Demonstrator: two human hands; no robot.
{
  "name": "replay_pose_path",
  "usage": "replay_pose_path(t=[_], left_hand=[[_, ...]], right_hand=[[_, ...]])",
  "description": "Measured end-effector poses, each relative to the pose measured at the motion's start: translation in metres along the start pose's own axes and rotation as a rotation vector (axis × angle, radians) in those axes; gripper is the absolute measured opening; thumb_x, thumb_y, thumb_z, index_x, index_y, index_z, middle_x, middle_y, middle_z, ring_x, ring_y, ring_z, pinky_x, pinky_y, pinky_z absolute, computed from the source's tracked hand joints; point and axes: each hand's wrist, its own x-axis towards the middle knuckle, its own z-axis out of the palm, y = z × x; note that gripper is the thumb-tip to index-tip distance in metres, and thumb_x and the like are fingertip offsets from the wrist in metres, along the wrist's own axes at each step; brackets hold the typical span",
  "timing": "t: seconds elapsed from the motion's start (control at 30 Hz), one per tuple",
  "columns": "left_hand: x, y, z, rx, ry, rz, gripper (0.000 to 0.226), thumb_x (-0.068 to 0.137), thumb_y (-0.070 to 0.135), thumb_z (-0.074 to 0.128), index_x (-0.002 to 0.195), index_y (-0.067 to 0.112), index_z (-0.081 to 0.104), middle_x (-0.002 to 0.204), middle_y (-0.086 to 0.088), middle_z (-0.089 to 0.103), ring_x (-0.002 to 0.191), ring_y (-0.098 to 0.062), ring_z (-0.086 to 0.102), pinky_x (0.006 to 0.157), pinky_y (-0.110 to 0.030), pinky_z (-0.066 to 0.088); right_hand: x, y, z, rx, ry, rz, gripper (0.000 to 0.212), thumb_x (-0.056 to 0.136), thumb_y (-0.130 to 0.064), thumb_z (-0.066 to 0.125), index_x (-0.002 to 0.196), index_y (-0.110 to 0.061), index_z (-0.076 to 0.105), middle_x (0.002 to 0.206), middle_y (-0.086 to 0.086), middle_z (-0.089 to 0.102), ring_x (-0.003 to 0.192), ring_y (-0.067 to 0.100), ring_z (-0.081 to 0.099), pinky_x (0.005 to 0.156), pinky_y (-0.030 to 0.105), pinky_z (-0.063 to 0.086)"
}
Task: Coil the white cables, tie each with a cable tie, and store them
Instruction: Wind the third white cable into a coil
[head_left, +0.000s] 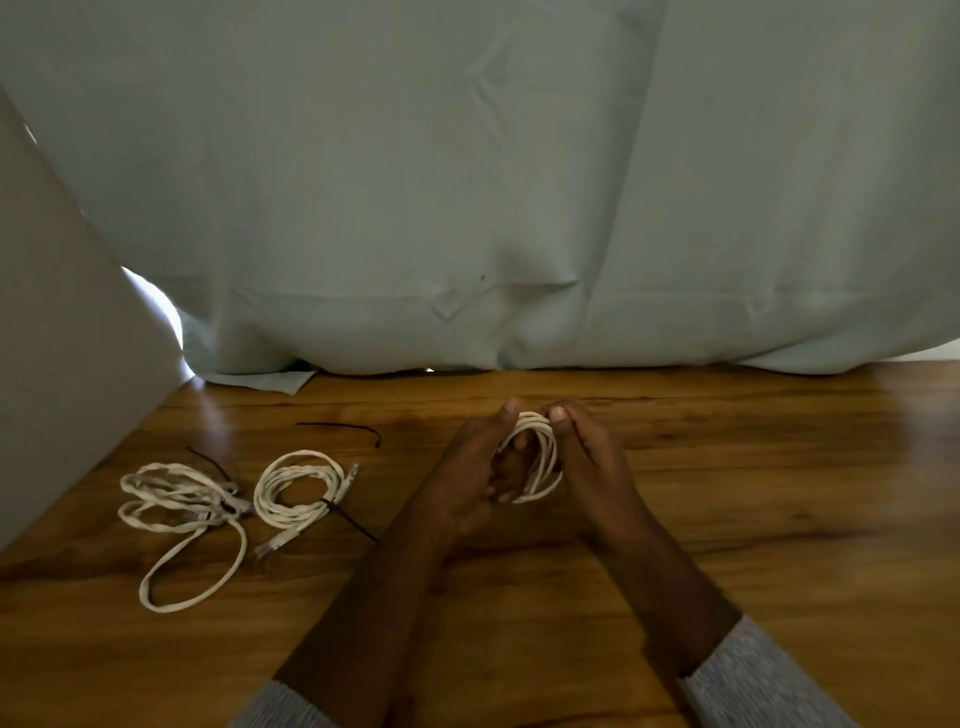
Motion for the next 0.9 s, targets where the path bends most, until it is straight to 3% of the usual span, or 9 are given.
replay_pose_path(t=[0.17, 0.27, 0.37, 0.47, 0.53, 0.6, 0.7, 0.8, 0.9], left_hand=[[0.003, -0.011, -0.001, 0.078, 0.072, -0.042, 0.047, 0.091, 0.057, 0.048, 0.067, 0.017, 0.056, 0.041, 0.001, 0.037, 0.033, -0.012, 0.029, 0.043, -0.024, 0.025], [0.004, -0.014, 0.008, 0.081, 0.107, -0.063, 0.048, 0.093, 0.057, 0.046, 0.069, 0.016, 0.057, 0.044, 0.000, 0.041, 0.038, -0.013, 0.036, 0.046, -0.024, 0.030], [-0.001, -0.013, 0.009, 0.097, 0.134, -0.044, 0.047, 0.091, 0.059, 0.051, 0.073, 0.016, 0.058, 0.050, 0.001, 0.043, 0.044, -0.012, 0.040, 0.050, -0.024, 0.033], [-0.010, -0.013, 0.003, 0.108, 0.167, -0.033, 0.058, 0.073, 0.074, 0.066, 0.076, 0.017, 0.063, 0.057, 0.001, 0.045, 0.051, -0.013, 0.041, 0.053, -0.028, 0.033], [-0.014, -0.011, -0.006, 0.088, 0.290, -0.094, 0.078, 0.063, 0.085, 0.065, 0.089, 0.012, 0.069, 0.068, -0.005, 0.060, 0.060, -0.018, 0.054, 0.055, -0.028, 0.040], [-0.018, -0.006, -0.021, 0.044, 0.479, -0.169, 0.086, 0.060, 0.088, 0.061, 0.106, 0.017, 0.072, 0.095, -0.004, 0.074, 0.085, -0.021, 0.070, 0.071, -0.035, 0.056], [-0.027, 0.006, -0.053, 0.108, 0.747, -0.172, 0.068, 0.076, 0.074, 0.062, 0.119, 0.022, 0.066, 0.112, -0.005, 0.071, 0.098, -0.024, 0.069, 0.077, -0.039, 0.057], [-0.035, 0.020, -0.074, 0.182, 0.818, -0.086, 0.032, 0.089, 0.039, 0.066, 0.094, 0.009, 0.074, 0.092, -0.011, 0.075, 0.085, -0.026, 0.071, 0.067, -0.034, 0.054], [-0.039, 0.030, -0.087, 0.136, 0.875, -0.027, 0.025, 0.088, 0.029, 0.065, 0.078, 0.007, 0.072, 0.077, -0.012, 0.072, 0.073, -0.027, 0.068, 0.064, -0.037, 0.052]], right_hand=[[-0.003, 0.007, 0.029, 0.085, 0.230, 0.269, 0.053, 0.103, -0.050, 0.043, 0.068, -0.018, 0.066, 0.063, 0.002, 0.067, 0.061, 0.018, 0.063, 0.060, 0.043, 0.052], [0.001, 0.009, 0.034, -0.042, 0.295, 0.240, 0.069, 0.098, -0.066, 0.030, 0.062, -0.016, 0.061, 0.056, 0.006, 0.064, 0.053, 0.025, 0.065, 0.055, 0.045, 0.055], [0.008, 0.008, 0.036, -0.247, 0.341, 0.084, 0.060, 0.106, -0.053, 0.028, 0.061, -0.022, 0.051, 0.054, -0.001, 0.056, 0.051, 0.017, 0.057, 0.052, 0.038, 0.046], [0.011, 0.010, 0.047, -0.232, 0.261, 0.008, 0.059, 0.107, -0.050, 0.025, 0.064, -0.021, 0.053, 0.054, -0.001, 0.055, 0.049, 0.016, 0.056, 0.049, 0.036, 0.045], [0.011, 0.011, 0.061, -0.177, 0.186, -0.022, 0.056, 0.107, -0.047, 0.029, 0.063, -0.022, 0.053, 0.053, -0.005, 0.053, 0.047, 0.007, 0.052, 0.047, 0.027, 0.040], [0.012, 0.008, 0.075, -0.126, 0.087, -0.056, 0.049, 0.108, -0.037, 0.038, 0.065, -0.024, 0.056, 0.054, -0.005, 0.055, 0.048, 0.004, 0.052, 0.048, 0.020, 0.036], [0.015, 0.005, 0.094, -0.050, -0.111, -0.078, 0.038, 0.107, -0.031, 0.046, 0.077, -0.027, 0.069, 0.067, -0.004, 0.069, 0.061, 0.007, 0.065, 0.056, 0.029, 0.049], [0.017, 0.001, 0.110, 0.032, -0.226, -0.006, 0.034, 0.106, -0.031, 0.048, 0.083, -0.027, 0.073, 0.077, -0.005, 0.074, 0.070, 0.004, 0.068, 0.064, 0.027, 0.051], [0.032, 0.001, 0.123, 0.079, -0.196, 0.121, 0.045, 0.108, -0.031, 0.043, 0.079, -0.016, 0.074, 0.075, -0.001, 0.074, 0.067, 0.004, 0.065, 0.065, 0.023, 0.048]])
